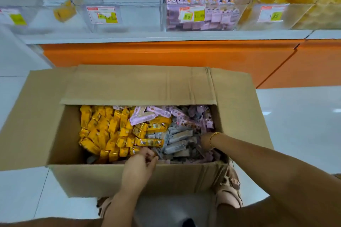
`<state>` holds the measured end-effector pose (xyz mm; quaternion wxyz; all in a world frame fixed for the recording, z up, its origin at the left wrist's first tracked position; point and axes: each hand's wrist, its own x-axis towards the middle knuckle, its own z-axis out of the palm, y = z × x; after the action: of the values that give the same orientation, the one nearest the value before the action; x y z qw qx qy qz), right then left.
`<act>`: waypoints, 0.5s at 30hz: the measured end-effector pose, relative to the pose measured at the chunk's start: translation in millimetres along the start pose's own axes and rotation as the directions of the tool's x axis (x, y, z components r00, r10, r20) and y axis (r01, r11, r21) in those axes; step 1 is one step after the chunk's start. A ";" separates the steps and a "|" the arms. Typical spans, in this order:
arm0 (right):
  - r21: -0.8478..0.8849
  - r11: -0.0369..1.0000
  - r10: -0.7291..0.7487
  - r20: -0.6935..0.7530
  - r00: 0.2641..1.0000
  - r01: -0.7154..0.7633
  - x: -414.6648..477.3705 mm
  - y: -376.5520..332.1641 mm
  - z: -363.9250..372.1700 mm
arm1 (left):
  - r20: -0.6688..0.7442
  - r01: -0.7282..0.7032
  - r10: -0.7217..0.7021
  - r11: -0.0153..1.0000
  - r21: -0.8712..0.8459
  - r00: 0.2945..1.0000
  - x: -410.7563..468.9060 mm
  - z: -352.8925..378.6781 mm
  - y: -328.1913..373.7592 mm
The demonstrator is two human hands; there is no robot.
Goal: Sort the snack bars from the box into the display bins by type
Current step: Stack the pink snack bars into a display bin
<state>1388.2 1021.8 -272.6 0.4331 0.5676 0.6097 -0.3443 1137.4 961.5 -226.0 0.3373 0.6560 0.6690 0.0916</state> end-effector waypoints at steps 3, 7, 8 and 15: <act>0.070 0.996 0.056 -0.089 0.994 -0.049 12.2 -4.4 21.4 | -0.004 -0.001 0.001 1.000 0.024 1.000 -0.6 0.2 2.0; 0.312 0.947 0.108 -0.077 0.991 -0.080 4.1 -9.3 26.8 | 0.062 0.049 -0.050 0.998 0.027 0.997 1.4 0.6 6.8; 0.421 0.903 0.118 -0.043 0.992 -0.089 -1.0 -11.2 23.4 | 0.084 0.055 -0.057 0.998 0.020 0.995 2.4 1.0 8.4; 0.740 0.673 -0.154 0.104 0.983 0.027 -51.8 -18.9 -30.5 | 0.197 0.163 -0.116 0.958 -0.238 0.973 14.1 4.0 25.5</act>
<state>1364.3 1026.9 -214.5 0.1976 0.6336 0.4113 -0.6248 1161.7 976.6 -219.3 0.4832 0.5643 0.6630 0.0918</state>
